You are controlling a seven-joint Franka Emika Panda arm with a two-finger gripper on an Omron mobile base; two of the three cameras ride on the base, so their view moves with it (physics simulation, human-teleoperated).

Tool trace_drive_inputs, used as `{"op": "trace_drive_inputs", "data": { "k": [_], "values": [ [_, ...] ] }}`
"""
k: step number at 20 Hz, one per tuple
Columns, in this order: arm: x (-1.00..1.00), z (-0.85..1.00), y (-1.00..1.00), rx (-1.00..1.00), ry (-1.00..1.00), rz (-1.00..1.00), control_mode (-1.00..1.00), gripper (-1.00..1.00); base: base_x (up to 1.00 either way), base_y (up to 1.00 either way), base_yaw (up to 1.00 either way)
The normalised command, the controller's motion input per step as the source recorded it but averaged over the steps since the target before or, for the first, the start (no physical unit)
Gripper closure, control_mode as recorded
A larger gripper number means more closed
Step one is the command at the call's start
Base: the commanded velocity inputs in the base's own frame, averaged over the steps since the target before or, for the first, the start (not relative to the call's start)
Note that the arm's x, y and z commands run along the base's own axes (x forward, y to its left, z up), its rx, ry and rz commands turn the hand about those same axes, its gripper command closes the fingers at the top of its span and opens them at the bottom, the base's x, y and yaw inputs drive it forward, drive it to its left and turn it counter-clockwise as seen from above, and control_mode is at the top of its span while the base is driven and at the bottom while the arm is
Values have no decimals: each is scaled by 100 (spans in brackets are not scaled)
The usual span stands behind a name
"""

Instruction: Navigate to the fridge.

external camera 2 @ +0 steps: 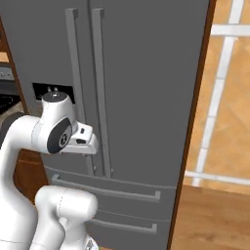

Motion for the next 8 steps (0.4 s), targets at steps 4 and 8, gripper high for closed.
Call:
{"op": "trace_drive_inputs", "data": {
  "k": [4, 8],
  "values": [
    [0, 0, 0, 0, 0, 0, 100, -100, 51, -16, 3],
    [0, 0, 0, 0, 0, 0, 100, -100, 44, 0, 0]
  ]
}}
